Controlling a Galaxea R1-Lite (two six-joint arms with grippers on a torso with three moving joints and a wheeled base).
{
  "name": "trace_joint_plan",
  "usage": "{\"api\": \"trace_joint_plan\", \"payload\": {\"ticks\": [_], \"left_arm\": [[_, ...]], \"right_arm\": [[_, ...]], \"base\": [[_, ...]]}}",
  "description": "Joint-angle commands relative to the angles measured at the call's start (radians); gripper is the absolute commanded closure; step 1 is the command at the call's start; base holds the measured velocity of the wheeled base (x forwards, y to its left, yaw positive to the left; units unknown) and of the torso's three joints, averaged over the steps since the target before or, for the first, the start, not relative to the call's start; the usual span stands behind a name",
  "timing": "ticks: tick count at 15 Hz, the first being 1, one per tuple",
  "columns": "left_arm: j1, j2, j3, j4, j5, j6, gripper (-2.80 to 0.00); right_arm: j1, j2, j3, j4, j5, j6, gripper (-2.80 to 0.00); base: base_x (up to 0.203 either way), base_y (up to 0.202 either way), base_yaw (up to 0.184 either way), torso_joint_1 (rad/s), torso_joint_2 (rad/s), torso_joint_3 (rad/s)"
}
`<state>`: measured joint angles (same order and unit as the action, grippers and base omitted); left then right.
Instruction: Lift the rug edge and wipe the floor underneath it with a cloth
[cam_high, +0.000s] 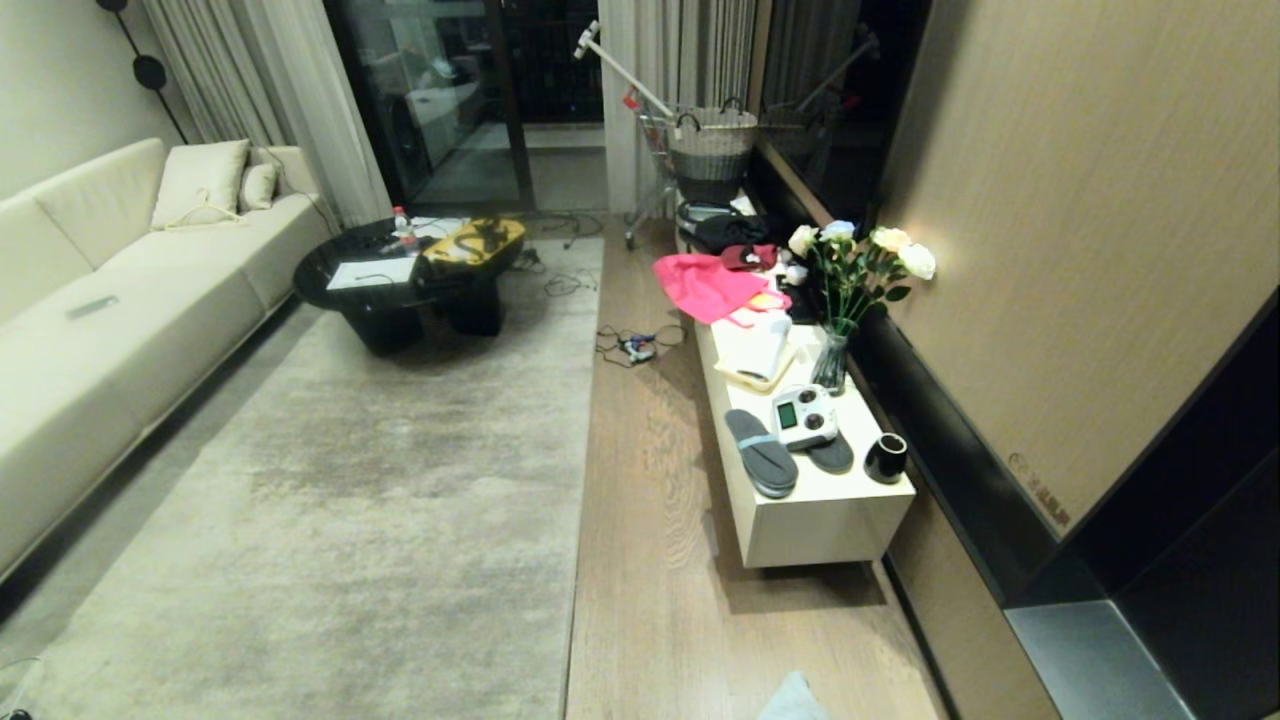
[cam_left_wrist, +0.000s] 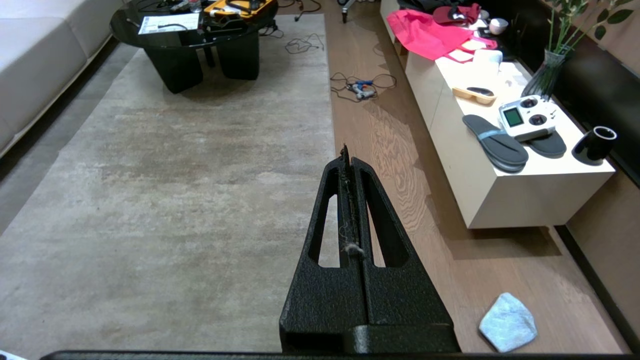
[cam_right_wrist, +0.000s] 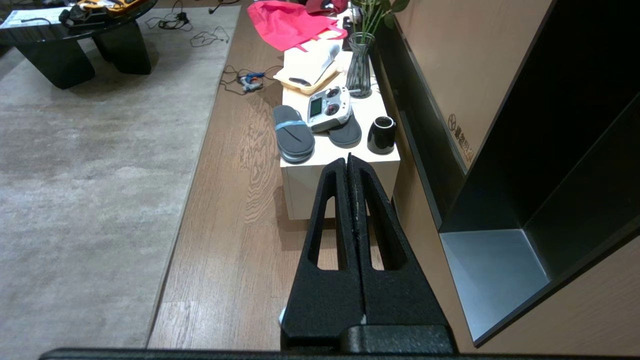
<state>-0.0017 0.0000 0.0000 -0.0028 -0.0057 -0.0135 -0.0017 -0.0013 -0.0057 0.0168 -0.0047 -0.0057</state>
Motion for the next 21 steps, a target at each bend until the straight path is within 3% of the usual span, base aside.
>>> {"api": "trace_joint_plan", "payload": {"ticks": [1, 21], "left_arm": [[0.0, 0.002, 0.0, 0.0, 0.0, 0.0, 0.0], [0.0, 0.002, 0.0, 0.0, 0.0, 0.0, 0.0]], "right_arm": [[0.0, 0.001, 0.0, 0.0, 0.0, 0.0, 0.0], [0.0, 0.001, 0.006, -0.015, 0.002, -0.008, 0.0]], "base": [[0.0, 0.0, 0.0, 0.0, 0.0, 0.0], [0.0, 0.0, 0.0, 0.0, 0.0, 0.0]]}}
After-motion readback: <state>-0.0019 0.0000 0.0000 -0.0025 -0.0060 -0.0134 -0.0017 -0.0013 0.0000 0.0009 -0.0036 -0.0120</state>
